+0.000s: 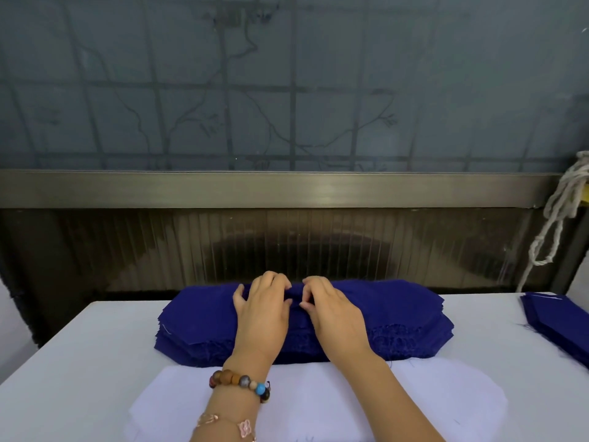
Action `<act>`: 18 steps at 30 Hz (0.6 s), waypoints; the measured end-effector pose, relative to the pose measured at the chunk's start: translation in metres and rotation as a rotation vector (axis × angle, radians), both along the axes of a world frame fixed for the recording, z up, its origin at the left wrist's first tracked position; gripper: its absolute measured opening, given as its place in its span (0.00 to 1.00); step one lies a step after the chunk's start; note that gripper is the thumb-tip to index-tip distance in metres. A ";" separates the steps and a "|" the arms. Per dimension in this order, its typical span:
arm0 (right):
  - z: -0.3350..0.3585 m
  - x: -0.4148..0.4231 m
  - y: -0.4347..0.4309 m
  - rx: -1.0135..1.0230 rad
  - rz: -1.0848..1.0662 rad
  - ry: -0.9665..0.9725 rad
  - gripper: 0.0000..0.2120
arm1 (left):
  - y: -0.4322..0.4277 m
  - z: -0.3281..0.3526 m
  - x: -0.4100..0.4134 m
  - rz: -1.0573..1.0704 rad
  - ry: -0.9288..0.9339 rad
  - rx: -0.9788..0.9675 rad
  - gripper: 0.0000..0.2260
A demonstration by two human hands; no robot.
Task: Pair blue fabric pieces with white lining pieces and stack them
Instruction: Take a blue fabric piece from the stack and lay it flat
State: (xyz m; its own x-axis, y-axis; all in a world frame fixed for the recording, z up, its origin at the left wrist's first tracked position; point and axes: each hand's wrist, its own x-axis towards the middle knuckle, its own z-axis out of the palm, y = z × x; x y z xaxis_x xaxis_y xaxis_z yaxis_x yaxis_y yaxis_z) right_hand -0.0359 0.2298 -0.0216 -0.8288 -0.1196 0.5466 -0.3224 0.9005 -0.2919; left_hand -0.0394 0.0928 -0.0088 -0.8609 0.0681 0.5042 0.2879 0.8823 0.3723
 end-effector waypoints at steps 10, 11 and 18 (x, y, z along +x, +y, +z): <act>-0.001 -0.001 0.004 -0.286 -0.055 0.039 0.08 | -0.003 0.011 0.009 0.072 0.265 0.028 0.04; -0.001 -0.001 0.005 -0.305 -0.072 0.030 0.08 | -0.003 0.011 0.009 0.081 0.237 0.016 0.03; 0.007 -0.006 0.009 -0.239 -0.123 -0.100 0.11 | -0.030 0.010 0.001 0.210 -0.044 -0.005 0.09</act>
State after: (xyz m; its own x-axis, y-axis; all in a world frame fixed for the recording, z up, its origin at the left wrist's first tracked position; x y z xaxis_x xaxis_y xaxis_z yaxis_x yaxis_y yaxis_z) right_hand -0.0419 0.2386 -0.0147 -0.8803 0.1071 0.4622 -0.1744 0.8329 -0.5252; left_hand -0.0379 0.0631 0.0011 -0.8778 -0.1128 0.4655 0.0806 0.9233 0.3756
